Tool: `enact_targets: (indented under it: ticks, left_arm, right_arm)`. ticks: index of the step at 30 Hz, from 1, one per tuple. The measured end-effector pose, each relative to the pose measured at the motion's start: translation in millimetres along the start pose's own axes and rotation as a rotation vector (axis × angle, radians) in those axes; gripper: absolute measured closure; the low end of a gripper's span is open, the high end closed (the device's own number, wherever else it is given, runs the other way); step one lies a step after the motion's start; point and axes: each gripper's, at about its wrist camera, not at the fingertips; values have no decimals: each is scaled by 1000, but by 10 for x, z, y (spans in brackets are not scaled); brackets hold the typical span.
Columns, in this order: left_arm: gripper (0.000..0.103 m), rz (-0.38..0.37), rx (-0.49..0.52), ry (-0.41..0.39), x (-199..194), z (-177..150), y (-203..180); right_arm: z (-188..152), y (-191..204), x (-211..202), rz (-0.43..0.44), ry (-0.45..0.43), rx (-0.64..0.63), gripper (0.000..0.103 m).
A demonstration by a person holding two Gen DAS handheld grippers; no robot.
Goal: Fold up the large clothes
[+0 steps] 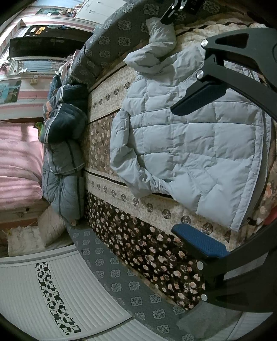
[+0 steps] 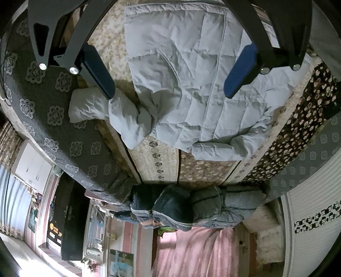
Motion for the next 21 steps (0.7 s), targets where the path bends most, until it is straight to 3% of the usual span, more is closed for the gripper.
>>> enact_targets:
  ticks: [6,11,15,18,21]
  left_arm:
    - [3,-3,0,-9,12,10,25]
    - [3,-33,4,-21,63,5,76]
    - [3,-32,26,-26,175,-38,135]
    - [3,-26,47,-46,282,-108,195]
    - [3,-43,65,-32,505,-258,284]
  right_arm:
    - [-3,-13,1,-3,-16,-6,1]
    - [16,73,-77,-18,-157,-119,1]
    - [-94,178,112,1,-94,-236,1]
    - [-186,110,245,-15,-61,-210,1]
    - [-307,-40,458,32,7,-129,1]
Point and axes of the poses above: each gripper's, at about its wrist camera, not at the fingertips, and x roughly the way its jaws point, y to its left, z to its top, and after that the axes turned 15 degrees about -y, right-handed
